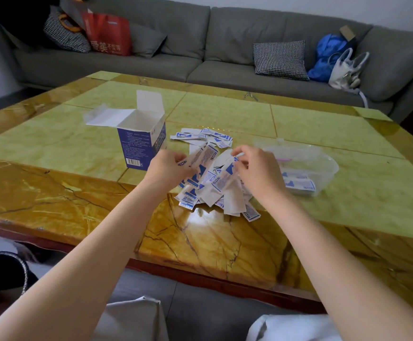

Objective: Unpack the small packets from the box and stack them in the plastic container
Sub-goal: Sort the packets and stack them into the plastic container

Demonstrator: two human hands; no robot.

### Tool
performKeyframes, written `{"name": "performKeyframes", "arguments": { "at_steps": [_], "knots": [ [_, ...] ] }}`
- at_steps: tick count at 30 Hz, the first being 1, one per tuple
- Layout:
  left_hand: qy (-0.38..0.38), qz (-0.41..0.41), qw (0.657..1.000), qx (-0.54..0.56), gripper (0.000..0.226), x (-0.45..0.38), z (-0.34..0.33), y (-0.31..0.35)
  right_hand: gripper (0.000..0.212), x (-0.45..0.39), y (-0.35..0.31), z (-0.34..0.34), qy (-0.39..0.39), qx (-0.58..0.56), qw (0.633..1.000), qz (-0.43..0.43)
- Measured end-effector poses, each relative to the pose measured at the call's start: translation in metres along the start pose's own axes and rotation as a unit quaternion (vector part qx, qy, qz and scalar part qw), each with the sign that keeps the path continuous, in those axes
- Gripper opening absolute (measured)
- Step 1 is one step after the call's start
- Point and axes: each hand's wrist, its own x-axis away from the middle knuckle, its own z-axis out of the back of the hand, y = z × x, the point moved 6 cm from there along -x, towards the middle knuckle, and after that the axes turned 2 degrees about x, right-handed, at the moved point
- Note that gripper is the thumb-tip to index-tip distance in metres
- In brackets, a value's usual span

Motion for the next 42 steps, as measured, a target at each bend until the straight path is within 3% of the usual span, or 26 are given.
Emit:
{"name": "performKeyframes", "arguments": {
  "at_steps": [5,11,16,20,22,24,26,32,37,39,42],
  "knots": [
    [0.002,0.043,0.996,0.078,0.044,0.001,0.001,-0.001,0.012,-0.005,0.0,0.027,0.062,-0.145,0.987,-0.032],
    [0.0,0.055,0.993,0.109,0.047,0.004,0.001,-0.002,0.012,-0.001,0.008,0.018,-0.064,-0.354,0.921,-0.15],
    [0.001,0.039,0.994,0.101,0.039,0.005,-0.001,0.001,0.017,-0.002,0.003,0.017,-0.074,-0.428,0.889,-0.145],
    [-0.02,0.021,0.997,0.066,0.032,0.006,-0.004,0.003,0.009,-0.003,-0.01,0.024,-0.062,-0.319,0.944,-0.054],
    [-0.044,0.008,0.998,0.052,0.031,0.005,-0.006,0.003,0.009,-0.001,-0.022,0.022,-0.081,-0.168,0.982,0.038],
    [-0.068,-0.007,0.996,0.05,0.028,0.005,-0.008,0.005,0.016,0.004,-0.031,0.009,-0.122,-0.021,0.985,0.125],
    [-0.092,-0.003,0.994,0.061,0.026,0.006,-0.01,0.005,0.02,0.011,-0.035,-0.008,-0.176,0.047,0.97,0.163],
    [-0.151,0.03,0.978,0.141,0.022,0.011,-0.016,0.002,0.019,0.018,-0.036,-0.017,-0.2,0.022,0.969,0.144],
    [-0.097,0.075,0.971,0.204,0.021,0.007,-0.008,-0.001,0.023,0.013,-0.032,-0.007,-0.152,-0.014,0.981,0.122],
    [-0.062,0.082,0.976,0.193,0.026,0.004,-0.001,-0.006,0.027,0.01,-0.03,0.003,-0.123,-0.048,0.986,0.103],
    [-0.037,0.07,0.984,0.158,0.033,0.002,0.003,-0.008,0.015,0.008,-0.033,0.012,-0.09,-0.047,0.987,0.124]
  ]
}}
